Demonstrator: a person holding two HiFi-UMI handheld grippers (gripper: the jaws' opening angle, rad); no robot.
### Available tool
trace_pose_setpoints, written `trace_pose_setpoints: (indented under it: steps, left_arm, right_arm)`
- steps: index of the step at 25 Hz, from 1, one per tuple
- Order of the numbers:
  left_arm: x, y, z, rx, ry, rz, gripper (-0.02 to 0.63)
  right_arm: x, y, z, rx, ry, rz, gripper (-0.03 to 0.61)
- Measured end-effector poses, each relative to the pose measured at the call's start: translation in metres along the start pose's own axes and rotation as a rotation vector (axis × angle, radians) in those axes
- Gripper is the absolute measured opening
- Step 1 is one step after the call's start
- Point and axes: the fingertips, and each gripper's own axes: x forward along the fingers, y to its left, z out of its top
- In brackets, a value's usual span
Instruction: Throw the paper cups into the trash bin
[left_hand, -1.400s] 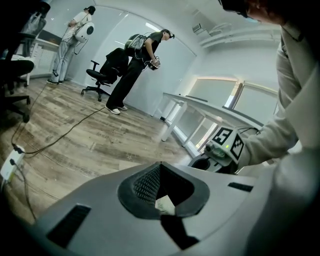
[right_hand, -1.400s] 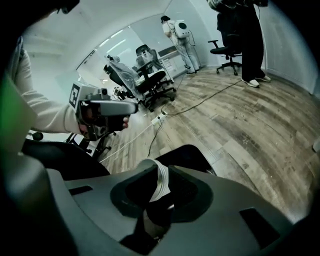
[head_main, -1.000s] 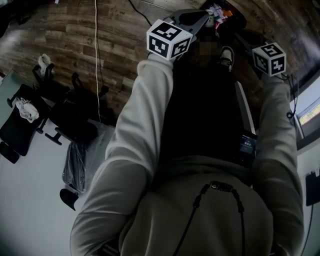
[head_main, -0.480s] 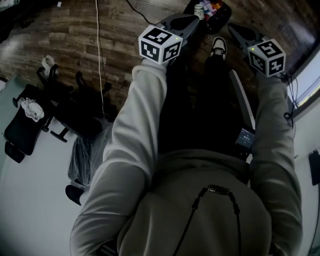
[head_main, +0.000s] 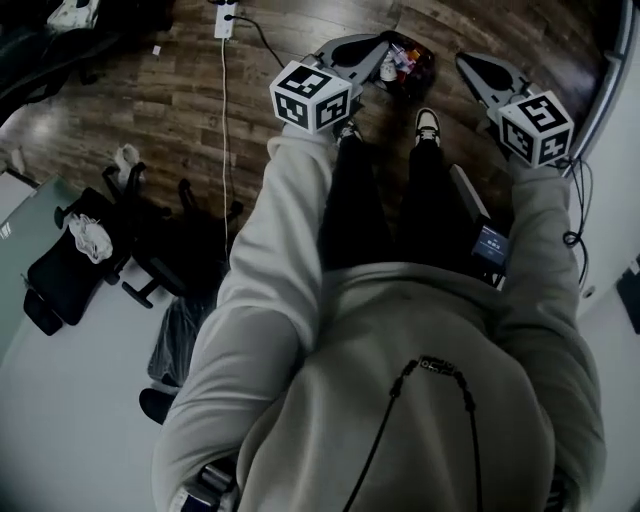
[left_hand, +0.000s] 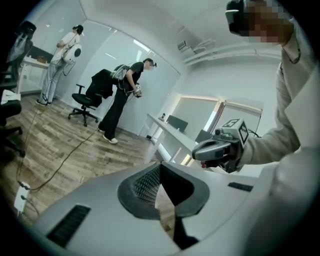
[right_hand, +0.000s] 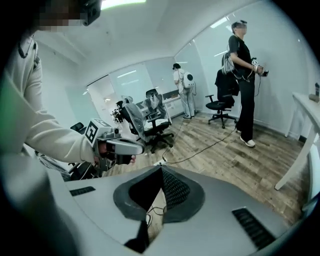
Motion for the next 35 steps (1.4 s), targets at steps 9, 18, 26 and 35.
trace_pose_setpoints:
  steps: [9,18,26,35]
  left_arm:
    - [-0.055,-0.050,0.149,0.167,-0.155,0.017,-0.005]
    - [-0.085,-0.099,0.335,0.392,-0.294,0.027,-0.005]
    - [-0.116,-0.154,0.409,0.508,-0.385,0.001,-0.005]
    - [-0.115,-0.167,0.414,0.533,-0.376,-0.022,-0.005]
  right_arm:
    - [-0.073,0.028,0.138,-0.097,-0.192,-0.052,0.020]
    - [-0.149,0.061,0.327,-0.322,-0.407,-0.085,0.020]
    - [-0.201,0.100,0.393,-0.371,-0.523,-0.057,0.020]
    - [-0.215,0.115,0.409,-0.410,-0.588,-0.056,0.020]
